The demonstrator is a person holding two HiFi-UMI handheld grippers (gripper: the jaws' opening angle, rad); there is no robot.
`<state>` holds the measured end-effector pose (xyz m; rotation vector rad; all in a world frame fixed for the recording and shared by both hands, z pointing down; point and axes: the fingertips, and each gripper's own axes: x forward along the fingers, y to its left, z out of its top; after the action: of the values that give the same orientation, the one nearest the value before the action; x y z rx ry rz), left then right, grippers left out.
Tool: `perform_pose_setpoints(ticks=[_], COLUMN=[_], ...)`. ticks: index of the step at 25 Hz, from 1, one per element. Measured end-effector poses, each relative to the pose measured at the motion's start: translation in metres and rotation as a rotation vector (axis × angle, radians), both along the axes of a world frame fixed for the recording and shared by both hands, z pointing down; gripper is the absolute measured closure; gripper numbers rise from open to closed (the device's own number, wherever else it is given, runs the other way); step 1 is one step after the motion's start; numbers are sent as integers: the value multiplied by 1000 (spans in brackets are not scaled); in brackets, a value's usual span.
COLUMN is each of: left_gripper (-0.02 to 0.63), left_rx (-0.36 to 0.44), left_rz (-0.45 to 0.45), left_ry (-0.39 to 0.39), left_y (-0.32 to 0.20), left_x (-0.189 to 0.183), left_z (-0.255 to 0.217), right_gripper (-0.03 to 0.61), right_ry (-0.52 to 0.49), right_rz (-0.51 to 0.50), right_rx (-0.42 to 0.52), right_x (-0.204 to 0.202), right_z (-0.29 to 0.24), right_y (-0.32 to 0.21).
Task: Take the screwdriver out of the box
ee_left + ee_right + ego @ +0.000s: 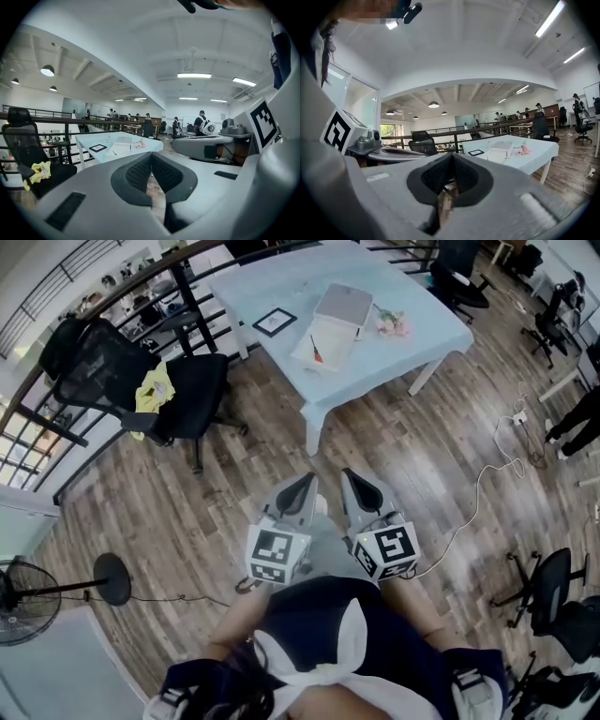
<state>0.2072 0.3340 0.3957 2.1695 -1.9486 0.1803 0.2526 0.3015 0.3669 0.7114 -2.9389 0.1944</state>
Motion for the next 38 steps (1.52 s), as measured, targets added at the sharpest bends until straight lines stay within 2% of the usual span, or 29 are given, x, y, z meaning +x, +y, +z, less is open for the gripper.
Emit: perform_pose_setpoints(ticks=[13,22,23,24,28,32,38], left_gripper=[595,595,595,595,595,595,595], left_rx=[25,28,30,32,18,5,-4], left_rz=[-27,-55,-55,-56,-85,-127,-124], left_ry=[-24,-40,-45,-51,-51,-22,-23], left_y=[-117,-192,-200,-207,-226,-236,-258], left_x=[-82,-121,-125,-128,-143,-156,-177], left_z=[-29,-31,-31,-31,-23,-14,-4], right_gripper=[580,578,558,509,494,448,440], right_ry=[-21,-27,-28,-28,-15,-12,-11], right_rz=[26,24,20,13,-5,-21,-15], right_rx=[32,24,21,19,25,14,-1], right_x=[-72,-101,-103,-106,-118,-130,-150], right_z=[-24,-26,-27,-27,-24,-21,-15], right_y=[-129,-214,-224,-232,-259,-278,-306])
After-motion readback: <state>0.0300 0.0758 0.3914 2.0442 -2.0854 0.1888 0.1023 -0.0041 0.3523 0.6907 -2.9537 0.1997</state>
